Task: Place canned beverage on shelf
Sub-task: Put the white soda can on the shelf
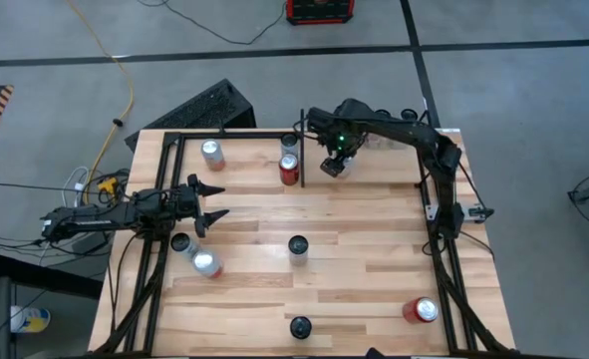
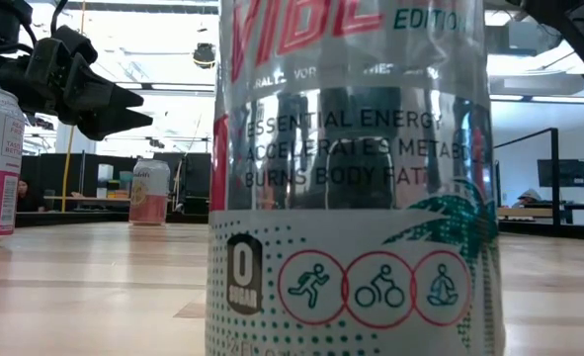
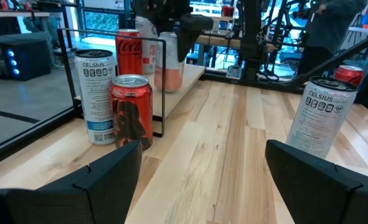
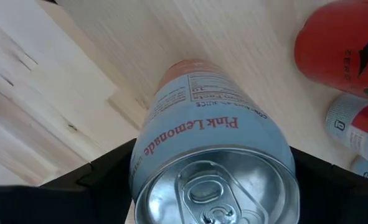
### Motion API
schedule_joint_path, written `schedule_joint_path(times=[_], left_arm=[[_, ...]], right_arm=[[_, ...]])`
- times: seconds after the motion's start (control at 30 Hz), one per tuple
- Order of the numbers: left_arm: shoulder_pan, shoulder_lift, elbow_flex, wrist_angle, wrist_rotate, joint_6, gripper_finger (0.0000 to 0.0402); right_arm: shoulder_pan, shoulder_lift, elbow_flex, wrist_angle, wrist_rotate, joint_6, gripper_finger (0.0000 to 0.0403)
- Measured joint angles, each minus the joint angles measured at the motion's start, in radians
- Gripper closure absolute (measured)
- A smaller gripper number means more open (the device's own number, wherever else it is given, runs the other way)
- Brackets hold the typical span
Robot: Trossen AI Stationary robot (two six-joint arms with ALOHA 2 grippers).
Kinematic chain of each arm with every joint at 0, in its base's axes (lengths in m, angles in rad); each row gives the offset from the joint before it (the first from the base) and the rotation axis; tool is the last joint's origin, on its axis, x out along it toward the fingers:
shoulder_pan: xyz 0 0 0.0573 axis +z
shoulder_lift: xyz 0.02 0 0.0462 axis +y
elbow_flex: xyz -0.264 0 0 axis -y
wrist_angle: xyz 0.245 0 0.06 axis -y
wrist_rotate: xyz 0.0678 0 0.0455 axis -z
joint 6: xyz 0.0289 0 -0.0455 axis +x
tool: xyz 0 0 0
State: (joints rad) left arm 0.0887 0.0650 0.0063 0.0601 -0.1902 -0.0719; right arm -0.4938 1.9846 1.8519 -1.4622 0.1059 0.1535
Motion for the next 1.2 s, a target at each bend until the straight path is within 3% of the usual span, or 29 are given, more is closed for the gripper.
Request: schedule_joint_path(times=[0.8, 1.2], left_arm=[[0.000, 0.000, 0.000, 0.000, 0.000, 0.000, 0.0074], [0.000, 0.000, 0.000, 0.000, 0.000, 0.000, 0.0074]], right_arm=[[-0.006, -0.034, 0.004, 0.000, 0.026, -0.008, 0.0033], [0.011, -0.114, 0.160, -0.032, 0.028, -0.004, 0.0033]])
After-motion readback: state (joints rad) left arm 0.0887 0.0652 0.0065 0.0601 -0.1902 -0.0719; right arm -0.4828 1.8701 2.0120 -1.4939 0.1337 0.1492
